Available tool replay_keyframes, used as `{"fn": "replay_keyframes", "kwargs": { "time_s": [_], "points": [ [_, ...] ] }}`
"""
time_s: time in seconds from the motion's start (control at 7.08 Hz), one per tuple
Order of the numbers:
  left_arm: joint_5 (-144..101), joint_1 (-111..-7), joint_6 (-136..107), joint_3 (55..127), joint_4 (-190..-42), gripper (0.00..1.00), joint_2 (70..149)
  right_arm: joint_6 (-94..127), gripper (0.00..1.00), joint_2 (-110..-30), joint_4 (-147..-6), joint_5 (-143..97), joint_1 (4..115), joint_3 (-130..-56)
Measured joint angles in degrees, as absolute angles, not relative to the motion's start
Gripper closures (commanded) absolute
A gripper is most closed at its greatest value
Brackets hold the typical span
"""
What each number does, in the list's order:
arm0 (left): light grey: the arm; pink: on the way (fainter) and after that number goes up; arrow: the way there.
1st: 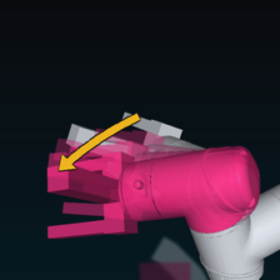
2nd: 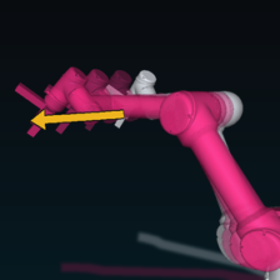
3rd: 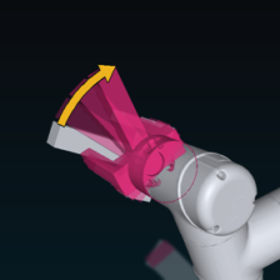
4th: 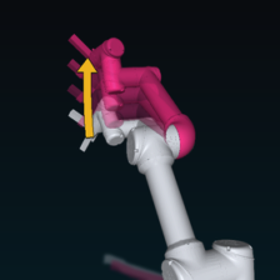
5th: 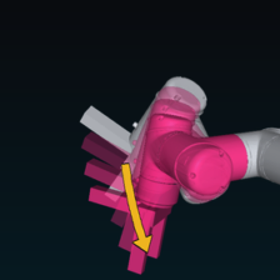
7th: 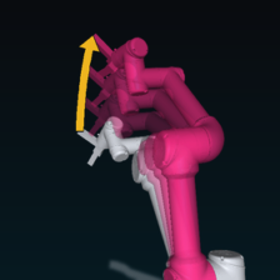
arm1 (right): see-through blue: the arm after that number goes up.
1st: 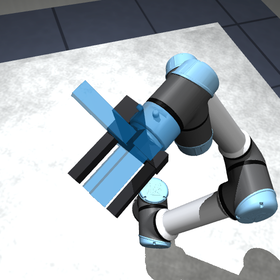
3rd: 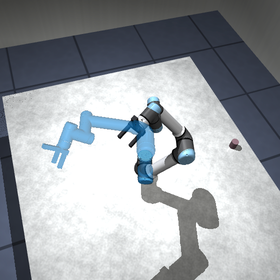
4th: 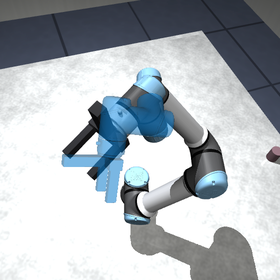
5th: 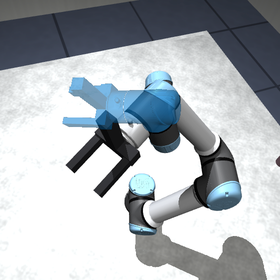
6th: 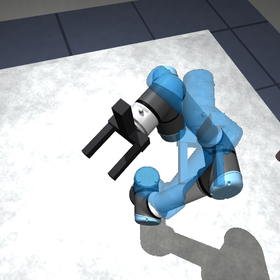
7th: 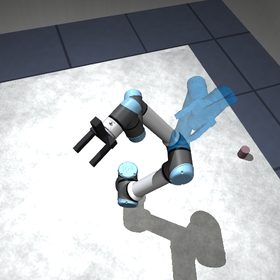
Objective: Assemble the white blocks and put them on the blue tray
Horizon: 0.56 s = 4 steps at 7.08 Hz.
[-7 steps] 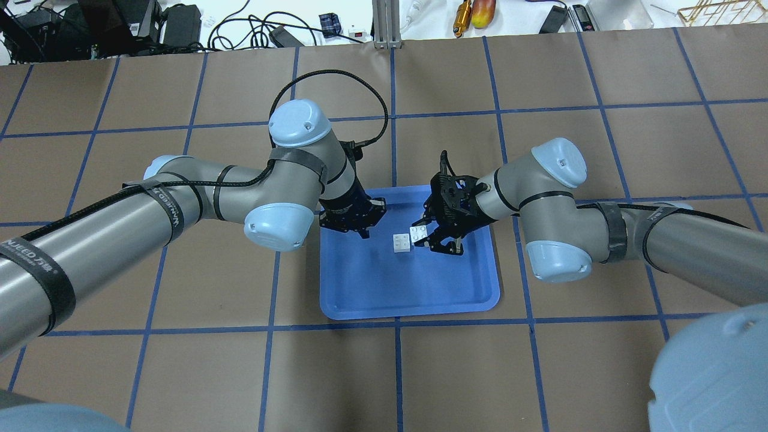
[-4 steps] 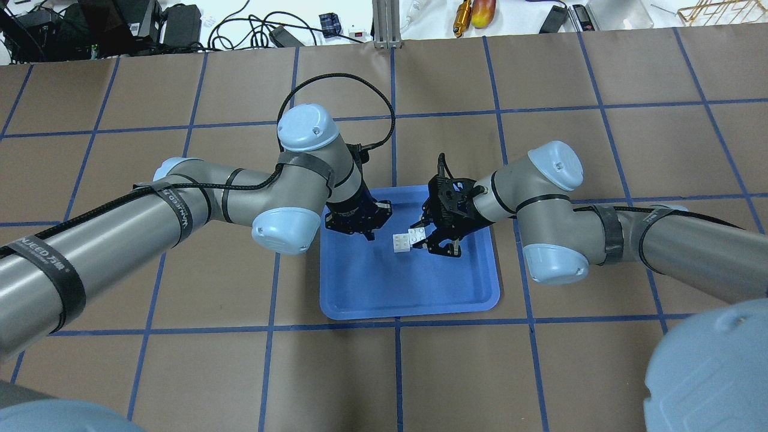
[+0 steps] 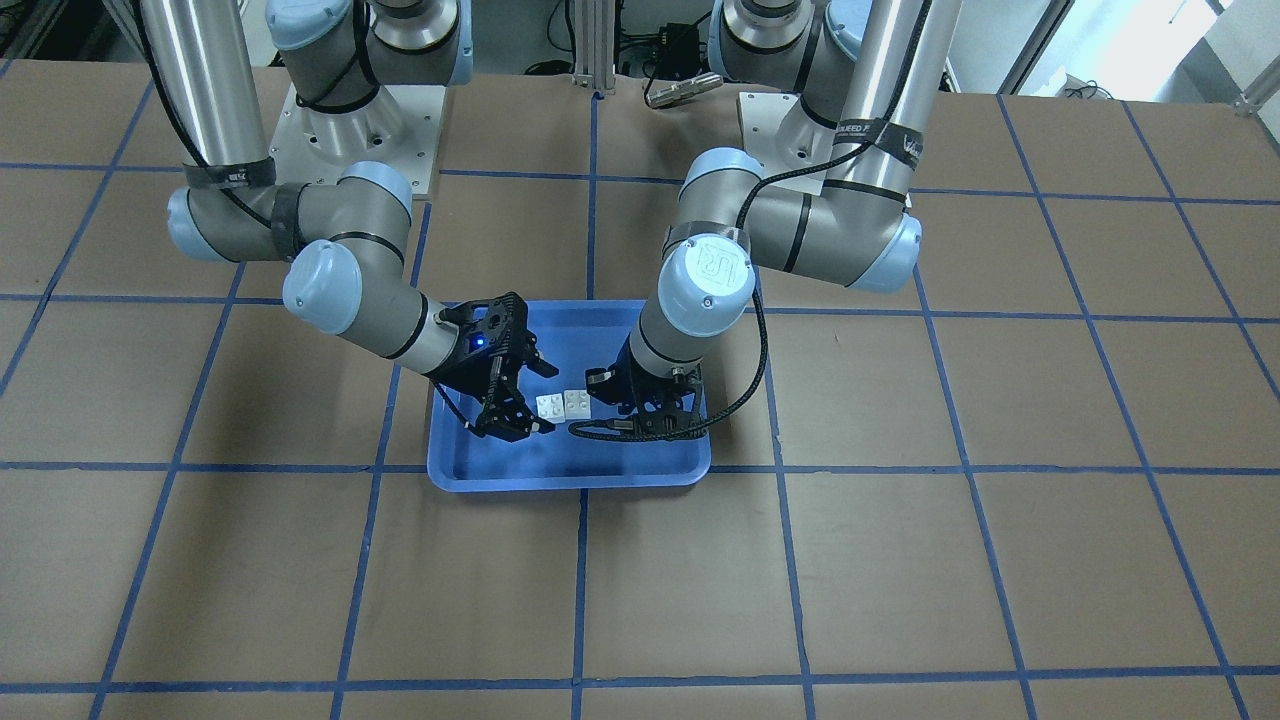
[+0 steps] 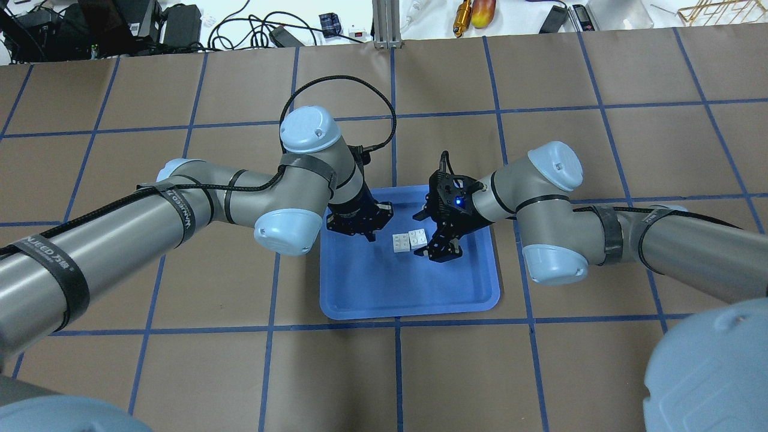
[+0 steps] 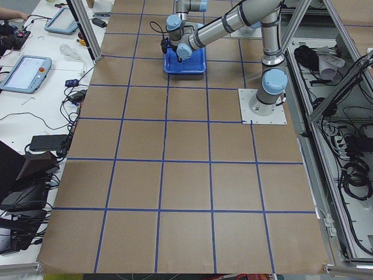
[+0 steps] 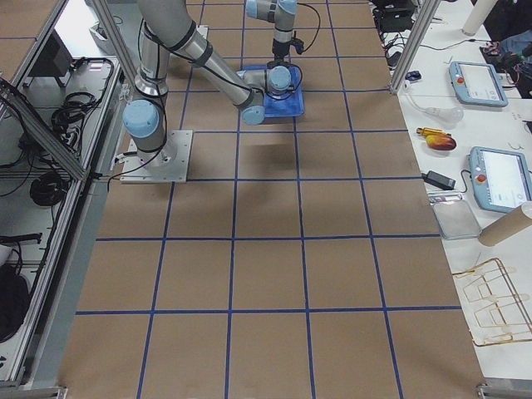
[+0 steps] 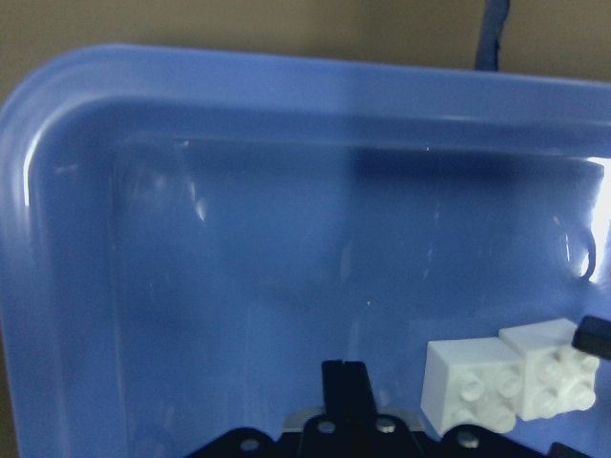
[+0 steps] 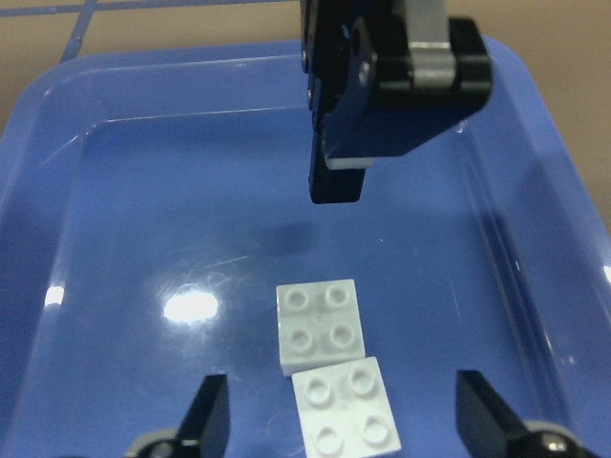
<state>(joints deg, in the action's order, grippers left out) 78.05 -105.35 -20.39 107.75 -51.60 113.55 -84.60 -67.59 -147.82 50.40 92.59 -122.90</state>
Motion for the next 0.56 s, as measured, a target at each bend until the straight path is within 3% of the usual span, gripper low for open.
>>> {"fn": "replay_keyframes", "kwargs": {
  "time_s": [0.28,0.56],
  "points": [
    [78.03,-105.52,-20.74,107.75,-51.59,0.99,113.58,-83.50,0.00,-68.12,-148.57,51.31,92.48,-122.29],
    [77.98,-106.46,-23.45,107.70,-51.30,0.99,113.94,-78.99,0.00,-70.62,-146.59,56.37,92.02,-117.02]
  ]
}}
